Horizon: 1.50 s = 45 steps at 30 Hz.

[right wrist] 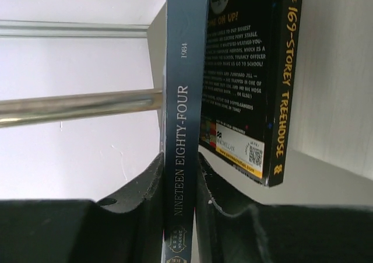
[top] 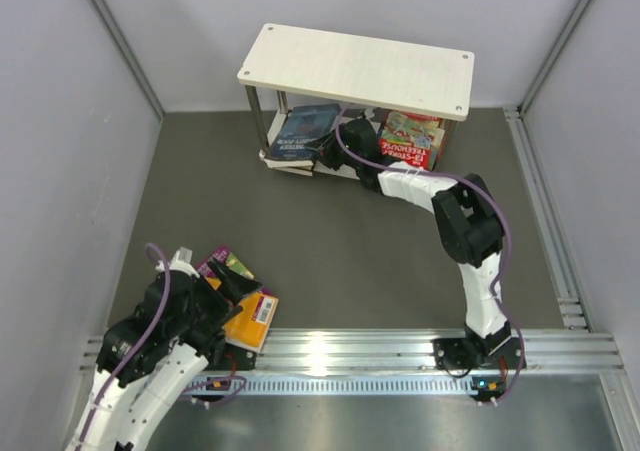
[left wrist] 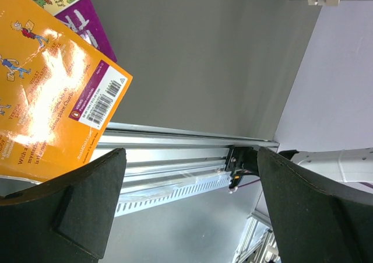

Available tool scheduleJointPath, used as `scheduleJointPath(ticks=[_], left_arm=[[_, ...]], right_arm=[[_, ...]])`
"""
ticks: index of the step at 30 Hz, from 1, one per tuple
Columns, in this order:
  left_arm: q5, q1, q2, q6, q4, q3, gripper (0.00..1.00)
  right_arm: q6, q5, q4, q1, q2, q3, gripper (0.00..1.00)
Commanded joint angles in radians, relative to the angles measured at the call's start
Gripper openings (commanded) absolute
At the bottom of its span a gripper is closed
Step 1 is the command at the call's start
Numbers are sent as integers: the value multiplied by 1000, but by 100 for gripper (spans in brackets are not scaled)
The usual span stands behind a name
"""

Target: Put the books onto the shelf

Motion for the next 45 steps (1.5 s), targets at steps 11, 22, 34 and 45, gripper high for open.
scheduleJointPath(ticks=[11, 22, 34, 45], left_arm=[[-13, -3, 22, -6, 58, -4, 99], [-51, -3, 62, -10, 121, -9, 99], [-45, -3, 130, -4, 202, -10, 98], [-60, -3, 120, -7, 160, 13, 98]], right_arm=[[-37, -47, -105, -29, 47, 198, 83], [-203, -80, -608, -28, 2, 313, 94], [-352, 16, -769, -25, -47, 381, 93], [-309, 61, -579, -34, -76, 311, 24]])
